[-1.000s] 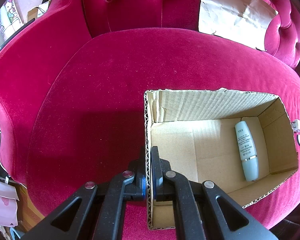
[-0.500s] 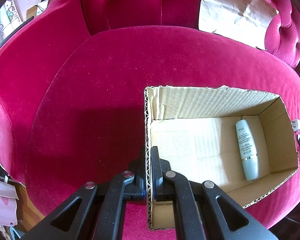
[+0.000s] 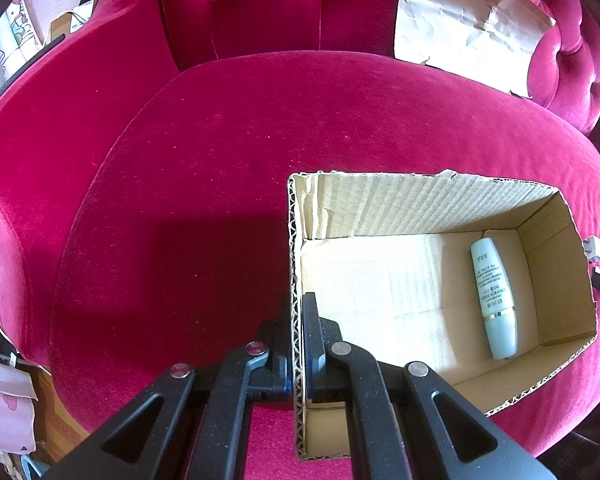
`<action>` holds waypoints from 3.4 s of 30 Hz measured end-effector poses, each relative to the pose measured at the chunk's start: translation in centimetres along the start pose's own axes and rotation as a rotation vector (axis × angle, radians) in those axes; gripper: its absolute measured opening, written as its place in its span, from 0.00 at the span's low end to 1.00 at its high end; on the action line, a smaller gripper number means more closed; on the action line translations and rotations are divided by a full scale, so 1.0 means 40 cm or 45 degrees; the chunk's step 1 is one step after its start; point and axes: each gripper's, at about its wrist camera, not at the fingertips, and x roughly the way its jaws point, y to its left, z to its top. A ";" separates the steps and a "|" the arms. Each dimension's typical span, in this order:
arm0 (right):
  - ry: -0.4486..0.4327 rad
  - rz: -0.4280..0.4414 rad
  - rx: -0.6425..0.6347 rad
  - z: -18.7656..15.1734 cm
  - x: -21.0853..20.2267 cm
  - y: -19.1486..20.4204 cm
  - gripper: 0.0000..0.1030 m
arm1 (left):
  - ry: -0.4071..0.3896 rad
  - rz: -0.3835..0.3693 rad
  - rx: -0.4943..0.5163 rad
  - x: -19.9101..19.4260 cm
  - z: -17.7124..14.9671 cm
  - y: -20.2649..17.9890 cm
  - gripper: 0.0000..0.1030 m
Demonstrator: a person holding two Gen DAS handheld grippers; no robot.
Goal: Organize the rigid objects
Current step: 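Close the right gripper on the blue key fob, then lift the key fob and carry it over the box with the right gripper, then open the right gripper to drop the key fob into the box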
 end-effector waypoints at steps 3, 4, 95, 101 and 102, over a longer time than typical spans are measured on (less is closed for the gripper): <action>0.000 0.009 -0.011 0.000 0.004 0.012 0.50 | 0.000 0.001 0.000 0.002 -0.002 0.000 0.03; -0.002 0.015 -0.008 0.001 0.004 0.013 0.45 | 0.000 0.002 0.001 0.001 -0.002 0.000 0.03; -0.160 0.438 -0.410 -0.011 -0.197 0.644 0.65 | -0.009 -0.024 -0.024 -0.009 0.001 0.010 0.03; -0.198 0.415 -0.381 0.001 -0.207 0.623 0.95 | -0.010 -0.020 -0.021 -0.009 0.002 0.007 0.03; -0.203 0.411 -0.380 0.003 -0.207 0.619 0.97 | -0.010 -0.020 -0.021 -0.009 0.002 0.007 0.03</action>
